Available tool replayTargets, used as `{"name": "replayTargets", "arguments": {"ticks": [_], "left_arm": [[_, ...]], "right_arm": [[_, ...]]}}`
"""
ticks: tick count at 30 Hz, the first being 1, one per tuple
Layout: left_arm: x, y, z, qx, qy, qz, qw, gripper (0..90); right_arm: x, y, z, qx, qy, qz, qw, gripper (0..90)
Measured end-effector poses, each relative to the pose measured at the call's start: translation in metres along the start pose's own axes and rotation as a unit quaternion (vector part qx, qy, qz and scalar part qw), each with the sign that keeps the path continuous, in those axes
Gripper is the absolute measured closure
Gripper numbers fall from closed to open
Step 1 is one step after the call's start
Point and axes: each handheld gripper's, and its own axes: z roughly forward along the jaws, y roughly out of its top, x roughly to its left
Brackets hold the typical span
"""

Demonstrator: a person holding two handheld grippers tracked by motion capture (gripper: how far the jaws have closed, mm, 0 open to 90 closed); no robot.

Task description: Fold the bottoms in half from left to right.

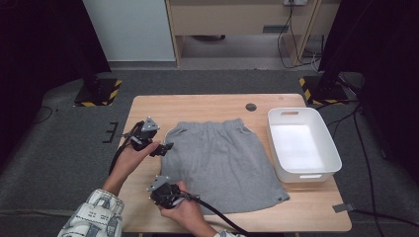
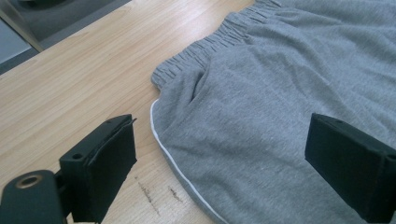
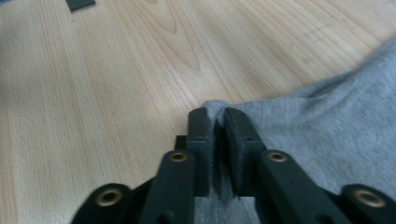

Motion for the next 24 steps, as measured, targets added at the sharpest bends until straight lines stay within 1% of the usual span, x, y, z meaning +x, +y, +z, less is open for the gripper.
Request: {"name": "replayTargets", "arguments": {"ticks": [3, 5, 6, 7, 11, 13, 14, 16, 21, 22, 24], "left_arm": [[-0.001, 0.001, 0.0, 0.0, 0.0, 0.004, 1.0, 8.1], [-0.002, 0.002, 0.0, -0.001, 0.001, 0.005, 1.0, 8.1], [-0.002, 0.003, -0.001, 0.0, 0.001, 0.006, 1.0, 8.1], [-0.002, 0.003, -0.001, -0.002, 0.001, 0.005, 1.0, 8.1], [-0.002, 0.005, 0.0, 0.0, 0.003, 0.007, 1.0, 8.1], [-0.001, 0.006, 0.001, 0.0, 0.007, 0.005, 1.0, 8.1], [0.0, 0.006, 0.002, -0.001, 0.01, 0.0, 0.9999, 8.5], [0.002, 0.006, 0.003, -0.004, 0.012, -0.008, 0.9999, 8.8], [0.005, 0.006, 0.01, 0.007, 0.017, -0.009, 0.9998, 10.0], [0.005, 0.006, 0.011, 0.008, 0.018, -0.01, 0.9998, 10.4], [0.005, 0.007, 0.017, 0.01, 0.019, -0.01, 0.9997, 11.0]], "right_arm": [[-0.005, -0.001, -0.002, -0.004, 0.006, 0.008, 0.9999, 84.5], [-0.006, -0.001, -0.006, -0.01, 0.009, 0.008, 0.9999, 84.9], [-0.007, -0.001, -0.008, -0.012, 0.009, 0.007, 0.9999, 85.1], [-0.008, -0.001, -0.012, -0.016, 0.009, 0.012, 0.9998, 85.2], [-0.019, -0.002, -0.027, -0.026, 0.004, 0.018, 0.9995, 85.6], [-0.027, -0.004, -0.034, -0.028, -0.001, 0.027, 0.9993, 85.8], [-0.03, -0.006, -0.036, -0.029, -0.003, 0.027, 0.9992, 85.8], [-0.038, -0.01, -0.043, -0.031, -0.009, 0.038, 0.9988, 85.8], [-0.052, -0.024, -0.05, -0.024, -0.028, 0.05, 0.9981, 85.9], [-0.055, -0.027, -0.05, -0.021, -0.034, 0.052, 0.9979, 85.9], [-0.058, -0.033, -0.049, -0.01, -0.036, 0.053, 0.9979, 85.8]]}}
